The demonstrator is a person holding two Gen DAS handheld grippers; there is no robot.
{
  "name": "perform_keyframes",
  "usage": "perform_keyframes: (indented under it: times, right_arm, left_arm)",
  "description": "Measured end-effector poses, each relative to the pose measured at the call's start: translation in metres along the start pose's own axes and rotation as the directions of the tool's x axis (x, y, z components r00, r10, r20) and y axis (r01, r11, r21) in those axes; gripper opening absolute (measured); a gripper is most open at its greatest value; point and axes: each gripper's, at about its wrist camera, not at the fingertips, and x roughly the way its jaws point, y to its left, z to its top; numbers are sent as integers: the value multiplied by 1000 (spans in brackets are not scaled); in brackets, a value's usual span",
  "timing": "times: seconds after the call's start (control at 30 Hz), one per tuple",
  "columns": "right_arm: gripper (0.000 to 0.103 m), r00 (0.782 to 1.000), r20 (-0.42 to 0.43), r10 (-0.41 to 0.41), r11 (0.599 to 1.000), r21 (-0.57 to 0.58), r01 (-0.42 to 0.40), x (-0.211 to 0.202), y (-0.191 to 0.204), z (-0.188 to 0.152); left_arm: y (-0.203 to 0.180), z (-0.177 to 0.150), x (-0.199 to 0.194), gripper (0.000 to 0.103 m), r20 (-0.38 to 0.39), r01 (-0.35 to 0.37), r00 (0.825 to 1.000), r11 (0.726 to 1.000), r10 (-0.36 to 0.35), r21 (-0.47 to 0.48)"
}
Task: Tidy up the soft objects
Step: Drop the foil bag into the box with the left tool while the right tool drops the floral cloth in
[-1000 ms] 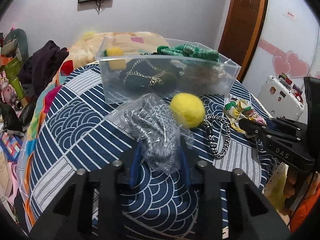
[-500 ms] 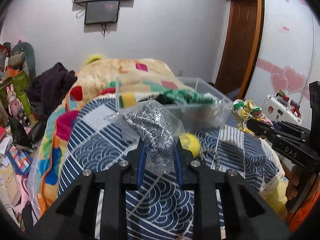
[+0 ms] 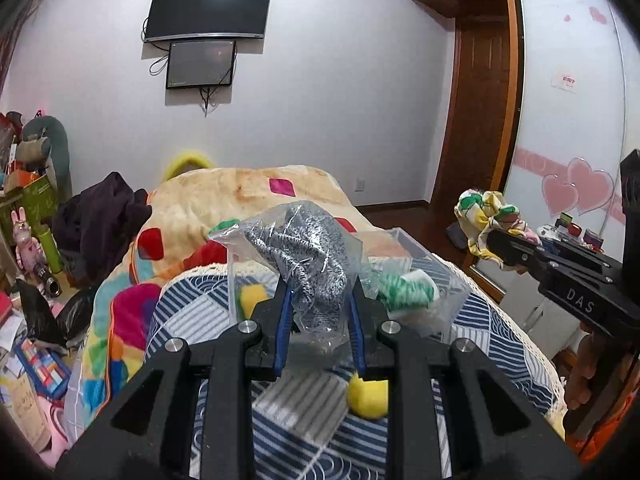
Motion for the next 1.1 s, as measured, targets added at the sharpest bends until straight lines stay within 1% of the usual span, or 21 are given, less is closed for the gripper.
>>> perform_keyframes:
  times: [0.17,0.37,0.5,0.57,0.7,0.8,0.87,0.9,0.97,1.03,1.1]
  right_arm:
    - [18,1000,-9,-6,1000,17,6,18,-4,12]
    - [18,999,-52,-4,1000,25,5,45,-4,15]
    - [18,995,-99,0,1000,20,2,63,-4,14]
    - [18,991,-133,-15,1000,-5,14,72,-2,11]
    - [18,980,-195,-22,1000,-20,19,86,-5,1]
    - [18,971,-238,-24,1000,-16,21,94,-11,-5]
    - [19,964,-266,-9,1000,-10,7,99,-13,-8]
    - [21,961,-276,1,1000,-8,-3,100,-14,-10]
    - [22,961,-276,-5,1000,-12,1,99,-15,-12]
    - [23,961,-278,-8,1000,-21,2,97,-15,-12]
    - [30,960,-278,-9,1000,-22,3,95,-15,-11]
  left_arm:
    - [-3,7,29,25,-35,-9,999,1000,10,20]
    - [-4,3,65,25,-99,-15,995,1000,17,24]
    - [-2,2,87,25,-156,4,988,1000,0,21]
    - [-1,0,98,25,-191,21,982,1000,-17,16]
    - [-1,-7,114,25,-234,5,972,1000,2,29]
    - [-3,-11,122,25,-256,8,967,999,1,32]
    - [-3,-12,123,25,-256,6,967,999,2,33]
    - [-3,-12,123,25,-255,4,967,1000,3,28]
    - [-1,-13,122,26,-257,10,966,1000,-8,8]
    - [1,-13,120,30,-258,12,966,1000,-15,-10]
    - [3,-13,120,36,-261,14,965,1000,-19,-21]
